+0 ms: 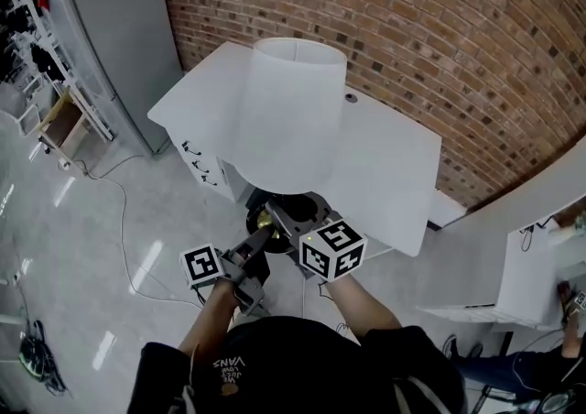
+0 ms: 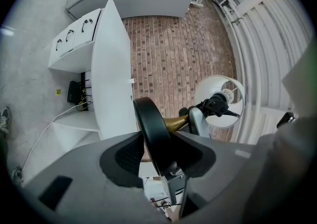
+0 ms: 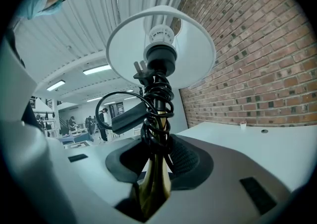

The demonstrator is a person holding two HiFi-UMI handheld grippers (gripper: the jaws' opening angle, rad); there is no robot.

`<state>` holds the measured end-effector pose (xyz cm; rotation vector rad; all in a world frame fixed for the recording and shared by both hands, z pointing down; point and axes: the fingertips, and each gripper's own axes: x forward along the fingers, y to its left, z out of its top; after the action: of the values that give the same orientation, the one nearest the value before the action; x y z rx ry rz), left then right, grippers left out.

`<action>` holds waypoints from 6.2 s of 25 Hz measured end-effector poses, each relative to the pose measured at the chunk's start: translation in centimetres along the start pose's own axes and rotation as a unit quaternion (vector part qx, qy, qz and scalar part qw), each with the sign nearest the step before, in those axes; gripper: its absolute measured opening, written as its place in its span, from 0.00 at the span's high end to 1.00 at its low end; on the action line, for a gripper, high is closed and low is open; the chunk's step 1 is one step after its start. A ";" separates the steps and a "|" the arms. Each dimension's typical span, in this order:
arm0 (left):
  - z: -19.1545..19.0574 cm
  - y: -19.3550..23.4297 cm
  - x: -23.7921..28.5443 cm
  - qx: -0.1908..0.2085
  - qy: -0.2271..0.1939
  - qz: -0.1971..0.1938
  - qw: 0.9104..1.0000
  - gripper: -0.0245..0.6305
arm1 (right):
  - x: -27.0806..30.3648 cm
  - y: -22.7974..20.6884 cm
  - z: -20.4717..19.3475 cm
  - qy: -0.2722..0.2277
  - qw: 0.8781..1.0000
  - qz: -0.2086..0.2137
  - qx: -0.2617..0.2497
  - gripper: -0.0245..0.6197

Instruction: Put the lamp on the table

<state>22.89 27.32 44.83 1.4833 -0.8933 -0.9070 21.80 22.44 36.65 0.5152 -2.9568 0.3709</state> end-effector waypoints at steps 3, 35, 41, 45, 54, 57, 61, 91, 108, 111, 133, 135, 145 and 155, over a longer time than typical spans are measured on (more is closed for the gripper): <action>3.4 0.0 0.3 0.003 0.006 -0.003 1.000 0.70 | 3.2 -0.5 0.9 -0.006 1.000 -0.006 0.002 0.78; 26.6 3.4 12.0 0.012 -0.010 -0.007 1.000 0.70 | 25.1 -13.6 6.5 -0.008 1.000 0.010 0.006 0.78; 30.1 3.7 16.2 0.008 -0.013 -0.009 1.000 0.70 | 28.2 -17.8 8.2 -0.005 1.000 0.014 0.006 0.78; 32.0 4.3 18.1 0.006 -0.007 -0.003 1.000 0.70 | 29.9 -19.8 8.9 0.000 1.000 0.009 0.002 0.78; 37.2 5.5 19.8 0.000 0.046 -0.013 0.999 0.70 | 34.7 -22.4 9.2 -0.008 0.999 -0.043 0.019 0.79; 39.7 5.5 20.0 -0.007 0.084 -0.017 0.996 0.70 | 36.9 -22.8 9.8 -0.015 0.996 -0.079 0.025 0.79; 42.9 5.8 19.6 -0.006 0.135 -0.014 0.991 0.70 | 39.5 -22.9 10.4 -0.028 0.991 -0.123 0.035 0.79; 52.3 10.6 30.5 0.002 0.252 -0.066 0.966 0.69 | 47.3 -34.8 11.1 -0.054 0.964 -0.257 0.035 0.79; 55.1 16.6 38.9 0.055 0.197 -0.026 0.978 0.61 | 49.5 -47.5 9.3 -0.040 0.967 -0.249 0.031 0.79; 56.7 17.6 39.3 0.116 0.180 -0.009 0.977 0.61 | 49.9 -49.5 8.6 -0.039 0.966 -0.254 0.025 0.79; 63.8 20.8 39.0 0.460 0.122 0.093 0.874 0.95 | 54.3 -57.5 3.8 -0.047 0.966 -0.256 -0.010 0.79; 63.7 21.2 39.0 0.463 0.126 0.095 0.872 0.95 | 54.5 -57.7 3.5 -0.047 0.966 -0.256 -0.015 0.79; 63.2 22.3 39.2 0.478 0.134 0.104 0.862 0.95 | 54.6 -58.7 2.6 -0.054 0.963 -0.261 -0.044 0.79; 62.5 23.0 39.5 0.480 0.139 0.104 0.860 0.95 | 55.2 -59.1 1.5 -0.056 0.962 -0.264 -0.040 0.79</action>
<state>-18.46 -36.26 60.40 2.2176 -1.3409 -0.0092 -9.46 -49.41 56.82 1.3041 -2.7622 0.1654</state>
